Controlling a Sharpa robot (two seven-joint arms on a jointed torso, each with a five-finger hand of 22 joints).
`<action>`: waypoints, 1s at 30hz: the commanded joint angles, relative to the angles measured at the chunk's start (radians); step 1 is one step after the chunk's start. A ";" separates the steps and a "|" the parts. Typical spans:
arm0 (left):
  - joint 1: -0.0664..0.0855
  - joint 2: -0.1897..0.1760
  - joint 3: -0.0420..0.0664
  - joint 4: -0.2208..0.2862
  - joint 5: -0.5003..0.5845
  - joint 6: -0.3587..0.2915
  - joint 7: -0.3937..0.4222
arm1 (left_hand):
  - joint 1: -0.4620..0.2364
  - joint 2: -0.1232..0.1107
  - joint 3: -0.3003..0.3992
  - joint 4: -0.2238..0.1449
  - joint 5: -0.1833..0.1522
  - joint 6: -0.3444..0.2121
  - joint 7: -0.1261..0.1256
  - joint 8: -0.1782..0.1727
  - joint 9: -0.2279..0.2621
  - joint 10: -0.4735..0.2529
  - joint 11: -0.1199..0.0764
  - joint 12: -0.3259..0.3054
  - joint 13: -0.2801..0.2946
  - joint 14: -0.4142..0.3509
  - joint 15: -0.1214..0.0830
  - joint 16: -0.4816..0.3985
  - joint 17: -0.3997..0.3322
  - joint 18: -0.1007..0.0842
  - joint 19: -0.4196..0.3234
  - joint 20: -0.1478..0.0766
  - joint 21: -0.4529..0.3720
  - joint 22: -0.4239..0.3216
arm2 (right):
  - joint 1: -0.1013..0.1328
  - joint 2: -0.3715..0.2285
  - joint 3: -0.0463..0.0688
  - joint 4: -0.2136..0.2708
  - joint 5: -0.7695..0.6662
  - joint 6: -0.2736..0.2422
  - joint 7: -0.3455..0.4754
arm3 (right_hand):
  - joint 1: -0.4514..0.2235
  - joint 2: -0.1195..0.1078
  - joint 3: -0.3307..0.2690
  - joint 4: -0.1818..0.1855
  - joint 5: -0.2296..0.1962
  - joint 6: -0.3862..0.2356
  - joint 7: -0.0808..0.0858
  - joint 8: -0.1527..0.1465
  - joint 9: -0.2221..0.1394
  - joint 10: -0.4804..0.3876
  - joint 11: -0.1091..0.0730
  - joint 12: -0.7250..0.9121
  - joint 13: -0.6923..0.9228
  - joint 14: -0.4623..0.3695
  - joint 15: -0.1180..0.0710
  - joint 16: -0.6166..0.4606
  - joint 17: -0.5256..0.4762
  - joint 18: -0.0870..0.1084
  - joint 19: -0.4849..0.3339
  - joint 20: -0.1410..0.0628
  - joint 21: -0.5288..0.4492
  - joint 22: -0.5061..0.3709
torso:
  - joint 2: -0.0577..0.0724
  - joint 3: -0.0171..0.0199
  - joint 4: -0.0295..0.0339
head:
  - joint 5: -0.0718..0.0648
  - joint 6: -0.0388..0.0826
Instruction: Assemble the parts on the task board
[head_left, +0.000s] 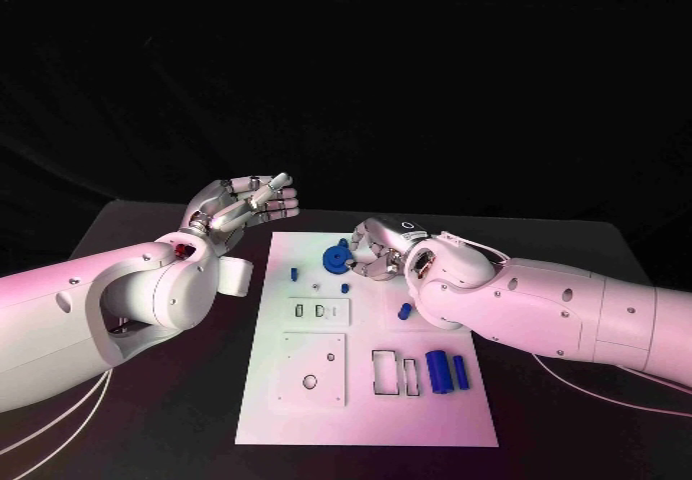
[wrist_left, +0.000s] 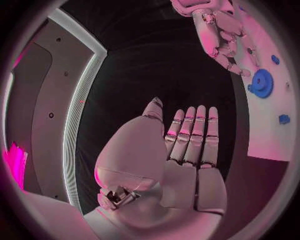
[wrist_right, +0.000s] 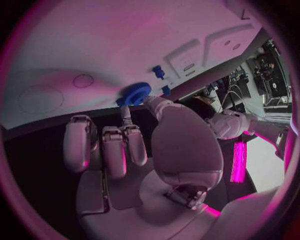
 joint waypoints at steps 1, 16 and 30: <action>0.001 0.001 0.001 0.001 -0.004 0.013 0.007 | 0.011 0.002 -0.005 0.002 0.002 -0.003 0.036 0.007 0.001 0.001 0.004 -0.007 -0.001 -0.005 0.000 -0.005 0.001 0.004 -0.008 0.000 -0.003 -0.001 | 0.001 0.009 0.000 -0.003 0.001 -0.021 0.005 | -0.011 -0.003 0.014 -0.002 0.005 -0.015 0.007 -0.011 -0.008 0.016 0.003 0.004 0.136 0.106 0.001 0.004 0.263 -0.009 0.004 0.000 0.005 0.035 | 0.000 -0.0013 -0.0009 | 0.001 -0.001; 0.001 0.002 0.001 0.002 -0.004 0.014 0.006 | 0.011 0.002 -0.005 0.002 0.002 -0.003 0.036 0.007 0.001 0.001 0.004 -0.007 -0.001 -0.005 0.000 -0.005 0.001 0.004 -0.008 0.000 -0.003 -0.001 | 0.001 0.059 0.000 -0.047 0.024 0.020 0.015 | -0.004 -0.009 0.027 -0.008 0.004 -0.066 0.022 -0.049 -0.034 0.015 0.017 0.002 0.135 0.106 0.011 0.004 0.263 -0.009 0.003 0.008 0.001 0.035 | 0.000 -0.0015 0.0002 | -0.001 -0.006; 0.001 0.002 0.001 0.002 -0.004 0.015 0.005 | 0.012 0.002 -0.006 0.003 0.002 -0.004 0.036 0.007 0.002 0.002 0.004 -0.008 -0.001 -0.007 0.001 -0.006 0.002 0.004 -0.010 0.000 -0.004 -0.002 | 0.001 0.091 0.000 -0.088 0.038 0.062 0.015 | -0.005 -0.007 0.028 -0.008 0.003 -0.068 0.023 -0.050 -0.036 0.013 0.017 0.001 0.133 0.106 0.012 0.004 0.263 -0.008 0.001 0.009 -0.001 0.033 | -0.001 -0.0012 0.0001 | -0.002 -0.006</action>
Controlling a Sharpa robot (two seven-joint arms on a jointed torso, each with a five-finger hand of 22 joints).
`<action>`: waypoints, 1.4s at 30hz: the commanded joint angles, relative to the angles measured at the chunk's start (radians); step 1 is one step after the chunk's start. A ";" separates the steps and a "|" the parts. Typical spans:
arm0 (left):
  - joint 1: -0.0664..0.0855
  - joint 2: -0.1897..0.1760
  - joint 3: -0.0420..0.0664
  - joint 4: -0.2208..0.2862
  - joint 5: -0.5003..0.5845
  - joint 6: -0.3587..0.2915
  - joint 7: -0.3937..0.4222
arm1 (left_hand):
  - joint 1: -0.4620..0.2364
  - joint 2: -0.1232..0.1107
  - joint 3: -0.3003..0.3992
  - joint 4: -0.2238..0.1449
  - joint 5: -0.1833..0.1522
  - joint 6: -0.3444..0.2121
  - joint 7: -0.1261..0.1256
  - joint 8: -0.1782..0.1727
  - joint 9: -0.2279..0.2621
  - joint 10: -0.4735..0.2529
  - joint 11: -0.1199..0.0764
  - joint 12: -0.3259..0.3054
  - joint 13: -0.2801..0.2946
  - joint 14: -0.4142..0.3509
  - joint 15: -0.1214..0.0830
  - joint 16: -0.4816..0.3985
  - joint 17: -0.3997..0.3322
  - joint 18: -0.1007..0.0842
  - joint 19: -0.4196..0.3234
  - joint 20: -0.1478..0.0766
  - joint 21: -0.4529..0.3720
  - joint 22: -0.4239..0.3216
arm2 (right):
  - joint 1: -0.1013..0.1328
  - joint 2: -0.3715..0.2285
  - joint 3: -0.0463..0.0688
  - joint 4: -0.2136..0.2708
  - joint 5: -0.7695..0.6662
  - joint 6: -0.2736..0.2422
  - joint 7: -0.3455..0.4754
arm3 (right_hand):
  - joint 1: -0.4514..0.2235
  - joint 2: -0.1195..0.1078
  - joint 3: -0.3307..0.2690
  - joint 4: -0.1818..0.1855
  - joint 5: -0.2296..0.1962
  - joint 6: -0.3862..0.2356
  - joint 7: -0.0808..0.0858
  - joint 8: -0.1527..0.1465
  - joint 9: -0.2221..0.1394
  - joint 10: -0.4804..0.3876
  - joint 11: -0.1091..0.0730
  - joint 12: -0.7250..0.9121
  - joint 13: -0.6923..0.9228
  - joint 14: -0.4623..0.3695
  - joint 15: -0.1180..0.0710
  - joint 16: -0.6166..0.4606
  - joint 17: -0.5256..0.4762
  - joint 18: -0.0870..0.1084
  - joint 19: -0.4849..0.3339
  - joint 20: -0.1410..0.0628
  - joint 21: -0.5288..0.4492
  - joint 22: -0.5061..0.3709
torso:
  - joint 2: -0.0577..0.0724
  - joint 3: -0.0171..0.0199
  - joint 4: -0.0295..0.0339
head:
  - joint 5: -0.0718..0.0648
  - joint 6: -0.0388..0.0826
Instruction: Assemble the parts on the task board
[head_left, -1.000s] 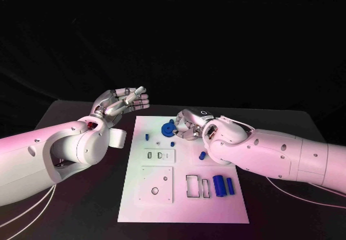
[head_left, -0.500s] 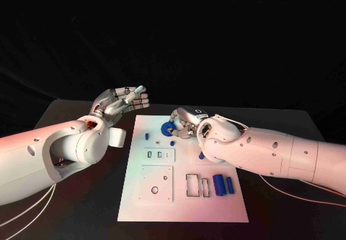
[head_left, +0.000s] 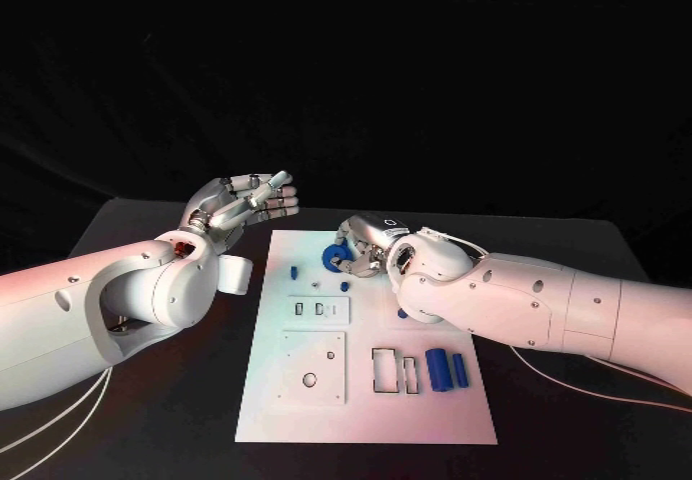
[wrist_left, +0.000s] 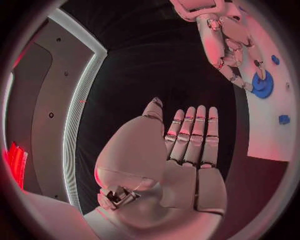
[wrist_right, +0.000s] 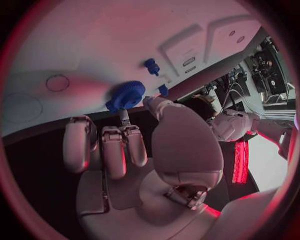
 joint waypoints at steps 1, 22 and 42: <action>0.001 0.002 0.001 0.002 -0.004 0.014 0.006 | 0.008 -0.001 -0.006 0.003 0.002 -0.004 0.036 0.004 0.002 0.002 0.004 -0.004 -0.001 -0.007 0.001 -0.006 0.002 0.004 -0.010 0.000 -0.003 -0.001 | 0.000 0.003 0.000 -0.008 0.003 0.040 0.004 | -0.002 -0.004 0.005 0.002 0.003 -0.009 0.000 -0.005 -0.001 0.008 0.005 0.001 0.134 0.106 0.005 0.004 0.263 -0.008 -0.002 0.005 -0.001 0.032 | 0.000 -0.0005 0.0004 | 0.000 0.000; 0.001 -0.003 0.001 0.000 -0.004 0.015 0.005 | 0.008 -0.001 -0.006 0.003 0.002 -0.004 0.036 0.004 0.002 0.002 0.004 -0.004 -0.001 -0.007 0.001 -0.006 0.002 0.004 -0.010 0.000 -0.003 -0.001 | 0.000 -0.076 -0.001 0.065 -0.017 -0.066 0.024 | 0.002 -0.006 0.011 -0.003 0.003 0.017 -0.003 0.004 -0.003 0.014 0.003 0.008 0.142 0.106 0.005 0.004 0.263 -0.008 -0.001 0.007 0.001 0.036 | -0.002 0.0015 -0.0021 | 0.003 0.002; 0.001 -0.001 0.001 -0.023 -0.002 0.022 0.005 | 0.009 -0.002 -0.008 0.004 0.002 -0.005 0.036 0.005 0.002 0.001 0.005 -0.005 -0.001 -0.008 0.002 -0.006 0.002 0.004 -0.012 0.000 -0.004 -0.003 | 0.057 -0.433 0.000 0.241 0.314 0.068 0.255 | 0.132 -0.045 0.017 -0.097 -0.123 0.059 -0.008 0.009 -0.019 -0.003 -0.002 -0.007 0.124 0.106 0.000 0.004 0.263 0.002 -0.029 0.003 -0.043 0.008 | -0.022 0.0113 -0.0267 | -0.010 0.008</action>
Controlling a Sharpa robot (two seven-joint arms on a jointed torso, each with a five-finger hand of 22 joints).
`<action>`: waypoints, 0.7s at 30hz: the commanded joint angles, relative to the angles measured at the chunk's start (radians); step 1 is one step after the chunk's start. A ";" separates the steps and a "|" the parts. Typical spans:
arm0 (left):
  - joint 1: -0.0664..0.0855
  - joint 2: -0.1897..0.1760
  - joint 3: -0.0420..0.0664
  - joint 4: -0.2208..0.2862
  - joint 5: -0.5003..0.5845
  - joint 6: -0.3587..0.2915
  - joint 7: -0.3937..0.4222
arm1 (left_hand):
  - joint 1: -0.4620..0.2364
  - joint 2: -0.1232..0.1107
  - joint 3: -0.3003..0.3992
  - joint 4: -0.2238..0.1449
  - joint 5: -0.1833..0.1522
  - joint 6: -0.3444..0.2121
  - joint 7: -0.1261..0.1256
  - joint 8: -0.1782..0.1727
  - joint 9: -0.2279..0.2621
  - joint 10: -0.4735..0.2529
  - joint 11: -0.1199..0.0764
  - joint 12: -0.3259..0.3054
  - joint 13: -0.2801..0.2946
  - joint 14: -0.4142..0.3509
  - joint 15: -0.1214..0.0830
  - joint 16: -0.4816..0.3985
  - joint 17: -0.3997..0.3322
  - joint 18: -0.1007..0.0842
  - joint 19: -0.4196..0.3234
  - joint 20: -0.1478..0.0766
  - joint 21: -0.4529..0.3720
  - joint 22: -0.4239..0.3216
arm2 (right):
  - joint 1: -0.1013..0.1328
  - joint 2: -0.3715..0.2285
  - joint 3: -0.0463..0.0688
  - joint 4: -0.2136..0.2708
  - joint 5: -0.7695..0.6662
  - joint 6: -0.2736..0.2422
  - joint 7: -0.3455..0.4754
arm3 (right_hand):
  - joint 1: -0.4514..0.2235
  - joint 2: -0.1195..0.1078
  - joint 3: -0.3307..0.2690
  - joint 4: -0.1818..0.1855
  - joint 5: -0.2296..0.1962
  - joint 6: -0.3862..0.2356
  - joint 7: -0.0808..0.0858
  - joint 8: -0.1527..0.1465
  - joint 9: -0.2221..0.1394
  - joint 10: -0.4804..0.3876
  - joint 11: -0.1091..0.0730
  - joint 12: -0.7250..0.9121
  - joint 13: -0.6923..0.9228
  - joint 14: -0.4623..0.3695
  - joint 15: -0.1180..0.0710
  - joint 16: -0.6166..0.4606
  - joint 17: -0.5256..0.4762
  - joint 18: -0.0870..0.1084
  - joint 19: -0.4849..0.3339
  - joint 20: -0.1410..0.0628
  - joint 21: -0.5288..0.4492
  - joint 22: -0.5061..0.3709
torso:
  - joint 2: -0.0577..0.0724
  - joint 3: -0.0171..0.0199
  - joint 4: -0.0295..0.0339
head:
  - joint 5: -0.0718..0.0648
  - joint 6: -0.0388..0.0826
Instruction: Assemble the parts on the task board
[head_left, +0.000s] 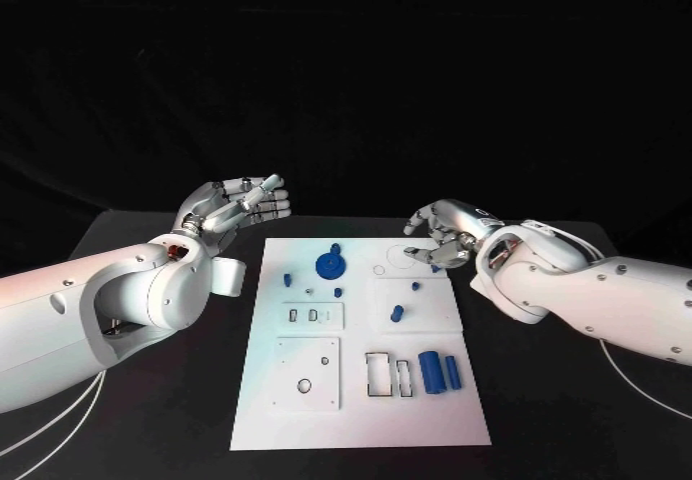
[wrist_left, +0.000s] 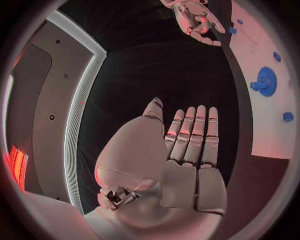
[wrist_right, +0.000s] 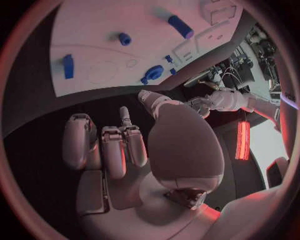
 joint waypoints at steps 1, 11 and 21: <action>0.001 0.004 0.001 0.000 -0.002 0.022 0.006 | 0.009 -0.002 -0.005 0.001 0.002 -0.005 0.036 0.004 0.001 0.001 0.005 -0.005 -0.001 -0.009 0.002 -0.006 0.002 0.003 -0.004 0.000 -0.004 -0.001 | 0.002 -0.043 -0.001 0.001 0.143 0.120 0.139 | 0.025 -0.006 0.002 -0.021 -0.006 0.012 0.000 0.003 -0.003 -0.004 -0.002 -0.006 0.124 0.106 0.000 0.004 0.263 0.002 -0.009 0.000 -0.007 0.007 | -0.006 0.0042 -0.0094 | -0.003 -0.003; 0.000 0.011 0.001 -0.008 -0.002 0.032 0.007 | 0.009 -0.003 -0.006 0.001 0.002 -0.004 0.036 0.004 0.001 0.002 0.005 -0.005 -0.001 -0.009 0.002 -0.006 0.002 0.003 -0.005 0.000 -0.004 -0.001 | -0.014 -0.099 -0.004 -0.072 0.115 0.159 0.211 | 0.042 -0.019 -0.051 -0.041 0.010 -0.015 -0.012 -0.011 -0.016 -0.015 -0.017 -0.014 0.114 0.106 -0.010 0.004 0.263 0.005 -0.019 -0.008 -0.023 0.001 | -0.006 0.0107 -0.0132 | -0.002 -0.004; 0.000 0.013 0.001 -0.014 -0.002 0.035 0.008 | 0.009 -0.004 -0.006 0.001 0.002 -0.004 0.036 0.004 0.001 0.002 0.005 -0.006 -0.001 -0.009 0.002 -0.006 0.002 0.003 -0.005 0.000 -0.004 -0.002 | -0.034 -0.058 -0.005 -0.148 0.107 0.144 0.208 | 0.053 -0.010 -0.067 -0.044 0.005 -0.027 -0.013 -0.016 -0.020 -0.010 -0.016 -0.010 0.120 0.106 -0.013 0.004 0.263 0.003 -0.014 -0.012 -0.018 0.007 | -0.004 0.0120 -0.0123 | 0.002 -0.008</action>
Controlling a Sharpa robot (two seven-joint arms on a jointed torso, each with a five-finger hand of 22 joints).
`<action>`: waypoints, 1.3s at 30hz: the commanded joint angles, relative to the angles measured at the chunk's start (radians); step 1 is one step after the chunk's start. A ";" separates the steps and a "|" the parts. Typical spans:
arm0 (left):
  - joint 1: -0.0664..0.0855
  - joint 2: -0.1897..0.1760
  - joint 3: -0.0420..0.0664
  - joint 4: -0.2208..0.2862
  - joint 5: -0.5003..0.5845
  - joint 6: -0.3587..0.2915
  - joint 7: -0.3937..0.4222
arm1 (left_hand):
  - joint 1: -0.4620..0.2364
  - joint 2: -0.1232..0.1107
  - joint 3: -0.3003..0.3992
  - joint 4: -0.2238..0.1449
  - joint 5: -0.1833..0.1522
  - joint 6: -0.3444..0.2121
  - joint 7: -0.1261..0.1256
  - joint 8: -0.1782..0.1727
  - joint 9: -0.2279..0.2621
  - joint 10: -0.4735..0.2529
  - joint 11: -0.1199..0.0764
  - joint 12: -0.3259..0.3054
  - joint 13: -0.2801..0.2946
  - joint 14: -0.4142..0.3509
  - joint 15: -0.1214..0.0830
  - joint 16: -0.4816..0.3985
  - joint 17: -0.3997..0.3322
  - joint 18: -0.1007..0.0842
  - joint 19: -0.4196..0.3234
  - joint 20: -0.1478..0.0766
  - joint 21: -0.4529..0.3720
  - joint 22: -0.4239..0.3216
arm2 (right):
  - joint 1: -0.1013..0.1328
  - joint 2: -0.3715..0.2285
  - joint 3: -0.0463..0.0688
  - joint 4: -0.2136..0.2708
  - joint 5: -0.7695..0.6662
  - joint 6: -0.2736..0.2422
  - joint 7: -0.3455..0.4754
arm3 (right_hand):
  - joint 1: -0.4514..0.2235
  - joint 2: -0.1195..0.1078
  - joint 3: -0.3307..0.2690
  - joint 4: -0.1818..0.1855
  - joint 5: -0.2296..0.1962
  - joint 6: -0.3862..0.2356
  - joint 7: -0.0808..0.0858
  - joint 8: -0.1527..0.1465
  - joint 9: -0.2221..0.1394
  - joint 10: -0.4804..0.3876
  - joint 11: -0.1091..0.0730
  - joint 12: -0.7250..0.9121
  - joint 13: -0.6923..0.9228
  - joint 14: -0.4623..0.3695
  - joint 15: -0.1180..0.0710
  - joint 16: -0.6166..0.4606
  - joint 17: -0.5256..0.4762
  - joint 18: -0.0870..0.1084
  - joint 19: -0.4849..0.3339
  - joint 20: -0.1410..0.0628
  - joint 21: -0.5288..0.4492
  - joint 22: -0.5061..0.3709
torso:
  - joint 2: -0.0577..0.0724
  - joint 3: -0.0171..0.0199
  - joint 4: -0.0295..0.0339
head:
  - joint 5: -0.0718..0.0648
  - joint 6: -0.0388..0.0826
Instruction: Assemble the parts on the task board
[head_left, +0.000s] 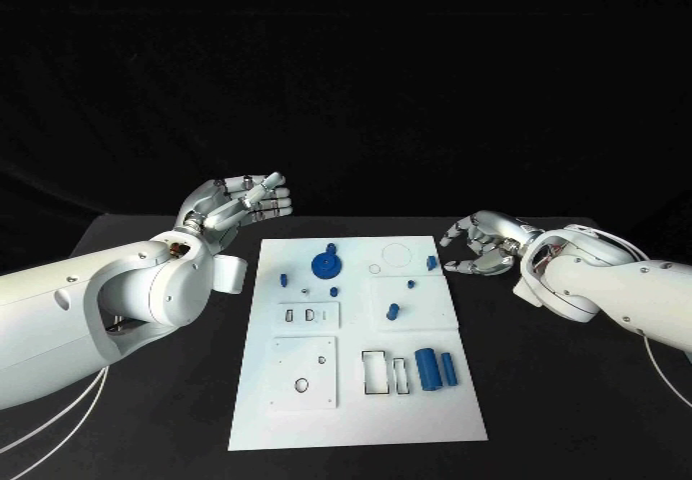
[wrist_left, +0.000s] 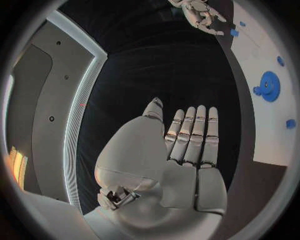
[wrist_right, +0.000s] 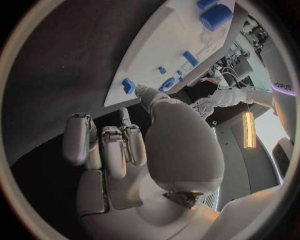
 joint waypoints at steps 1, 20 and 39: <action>0.000 0.002 0.001 0.001 -0.002 0.022 0.008 | 0.009 -0.004 -0.006 0.001 0.002 -0.004 0.036 0.004 0.001 0.002 0.005 -0.006 -0.001 -0.009 0.002 -0.006 0.001 0.003 -0.005 0.000 -0.004 -0.002 | -0.005 0.017 0.000 -0.020 -0.004 0.013 0.022 | 0.010 0.004 -0.007 -0.001 -0.005 -0.010 0.002 -0.006 -0.002 0.000 -0.001 0.000 0.119 0.104 -0.003 0.004 0.263 0.004 0.000 -0.008 0.001 0.007 | 0.001 0.0002 -0.0006 | 0.002 -0.003; 0.000 0.001 0.001 0.001 -0.002 0.023 0.008 | 0.009 -0.004 -0.006 0.001 0.002 -0.004 0.036 0.004 0.001 0.002 0.005 -0.006 -0.001 -0.009 0.002 -0.006 0.001 0.003 -0.005 0.000 -0.004 -0.002 | -0.033 0.086 0.000 -0.083 -0.004 -0.007 0.003 | 0.032 0.032 -0.003 -0.004 0.006 0.020 0.014 0.008 -0.004 0.009 0.011 0.008 0.128 0.104 0.008 0.004 0.263 0.000 0.010 0.001 0.010 0.019 | 0.000 -0.0012 -0.0013 | 0.005 -0.018; 0.000 0.002 0.001 0.001 -0.002 0.024 0.007 | 0.011 -0.005 -0.008 0.001 0.003 -0.005 0.036 0.005 0.002 0.003 0.005 -0.007 -0.001 -0.009 0.002 -0.006 0.002 0.003 -0.007 0.000 -0.005 -0.003 | -0.037 0.110 0.000 -0.101 -0.006 -0.006 -0.002 | 0.035 0.047 0.030 -0.007 0.012 0.088 0.008 0.025 -0.002 0.018 0.006 0.016 0.138 0.104 0.006 0.004 0.263 -0.001 0.015 0.001 0.015 0.028 | -0.001 -0.0006 -0.0012 | 0.007 -0.022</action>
